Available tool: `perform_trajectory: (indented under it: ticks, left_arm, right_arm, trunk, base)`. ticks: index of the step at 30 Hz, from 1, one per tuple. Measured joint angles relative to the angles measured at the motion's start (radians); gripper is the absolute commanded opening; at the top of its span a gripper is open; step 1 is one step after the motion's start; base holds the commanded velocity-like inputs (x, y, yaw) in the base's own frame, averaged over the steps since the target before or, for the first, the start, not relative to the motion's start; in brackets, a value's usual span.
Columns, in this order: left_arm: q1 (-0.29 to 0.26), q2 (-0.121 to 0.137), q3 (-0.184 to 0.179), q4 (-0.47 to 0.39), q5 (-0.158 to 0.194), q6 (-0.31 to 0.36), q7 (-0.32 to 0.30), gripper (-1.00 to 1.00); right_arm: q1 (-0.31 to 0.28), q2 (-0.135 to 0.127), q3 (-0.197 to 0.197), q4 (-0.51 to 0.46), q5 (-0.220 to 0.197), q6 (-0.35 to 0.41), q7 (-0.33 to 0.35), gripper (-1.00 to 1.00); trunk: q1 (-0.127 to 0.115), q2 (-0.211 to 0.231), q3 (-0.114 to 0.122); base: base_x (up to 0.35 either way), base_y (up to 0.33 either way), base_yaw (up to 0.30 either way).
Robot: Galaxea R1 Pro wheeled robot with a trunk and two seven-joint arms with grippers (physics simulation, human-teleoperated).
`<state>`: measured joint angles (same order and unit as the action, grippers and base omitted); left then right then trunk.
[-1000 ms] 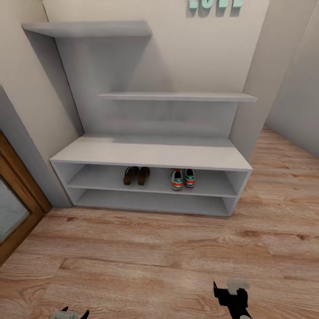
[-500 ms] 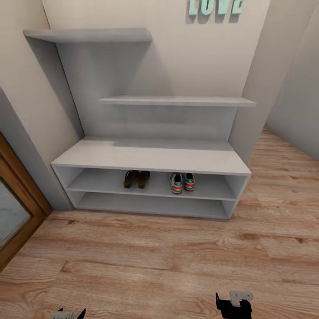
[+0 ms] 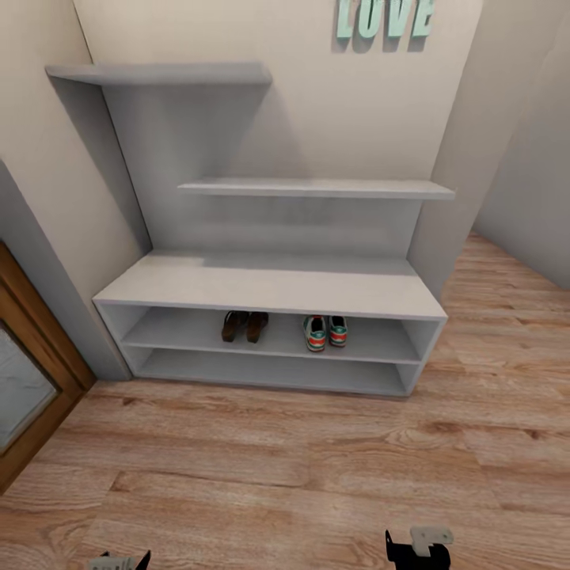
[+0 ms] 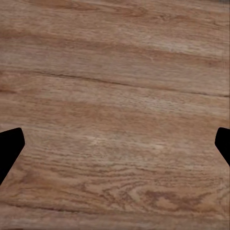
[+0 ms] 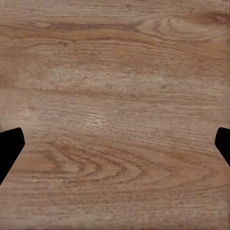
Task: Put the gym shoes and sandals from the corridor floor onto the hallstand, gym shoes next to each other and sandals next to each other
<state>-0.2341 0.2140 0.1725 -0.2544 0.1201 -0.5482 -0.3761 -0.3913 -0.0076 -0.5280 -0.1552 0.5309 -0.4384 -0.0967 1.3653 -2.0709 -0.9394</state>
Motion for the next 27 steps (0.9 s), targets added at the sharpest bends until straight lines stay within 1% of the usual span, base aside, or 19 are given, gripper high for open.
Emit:
perform_trajectory:
  ticks: [6,9,13,27]
  left_arm:
    - [0.000,-0.002,0.000,0.000,0.000,0.000,0.030,1.00]
    - [0.000,-0.002,-0.001,0.000,0.000,0.000,0.037,1.00]
    - [0.000,-0.003,-0.001,0.000,-0.001,0.001,0.041,1.00]
    - [0.000,-0.005,-0.002,0.000,-0.003,0.002,0.042,1.00]
  right_arm:
    - [0.012,0.001,0.000,0.011,0.000,-0.049,0.001,1.00]
    - [0.017,0.001,0.000,0.040,0.001,-0.090,0.002,1.00]
    - [0.020,0.004,0.000,0.070,0.001,-0.125,0.002,1.00]
    - [0.021,0.007,-0.003,0.084,-0.002,-0.133,0.003,1.00]
  trunk:
    - [-0.023,0.042,0.019]
    - [-0.035,0.063,0.028]
    - [-0.050,0.091,0.041]
    - [-0.104,0.189,0.085]
  base:
    - [0.000,0.000,0.000]
    - [0.000,0.000,0.000]
    - [0.000,0.000,0.000]
    - [0.000,0.000,0.000]
